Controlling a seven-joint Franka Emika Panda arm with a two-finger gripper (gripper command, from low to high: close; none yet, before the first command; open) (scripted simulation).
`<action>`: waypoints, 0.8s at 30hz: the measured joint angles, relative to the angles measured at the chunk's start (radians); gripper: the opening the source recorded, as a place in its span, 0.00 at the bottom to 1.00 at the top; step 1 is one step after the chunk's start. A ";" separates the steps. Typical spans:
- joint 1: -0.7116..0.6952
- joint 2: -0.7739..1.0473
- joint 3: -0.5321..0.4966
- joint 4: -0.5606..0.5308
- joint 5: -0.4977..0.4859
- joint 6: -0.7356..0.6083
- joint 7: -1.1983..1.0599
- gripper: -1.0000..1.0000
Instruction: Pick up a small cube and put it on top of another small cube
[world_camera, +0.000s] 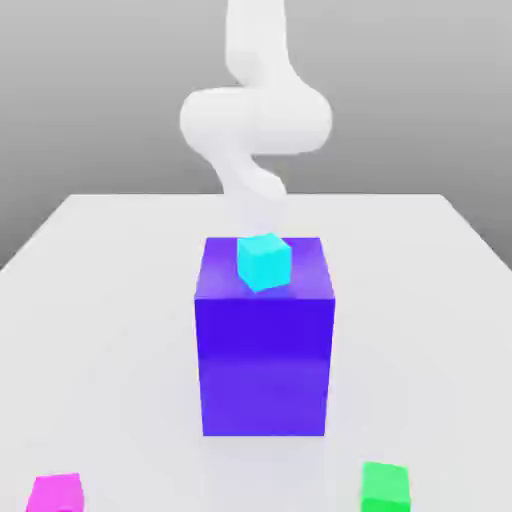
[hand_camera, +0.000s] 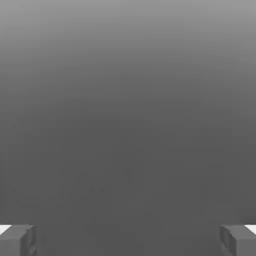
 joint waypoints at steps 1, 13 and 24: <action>-0.025 0.039 0.012 0.003 -0.012 0.009 0.041 0.50; -0.251 0.480 0.086 0.036 -0.155 0.109 0.500 0.50; -0.352 0.867 0.038 0.061 -0.164 0.216 0.834 0.50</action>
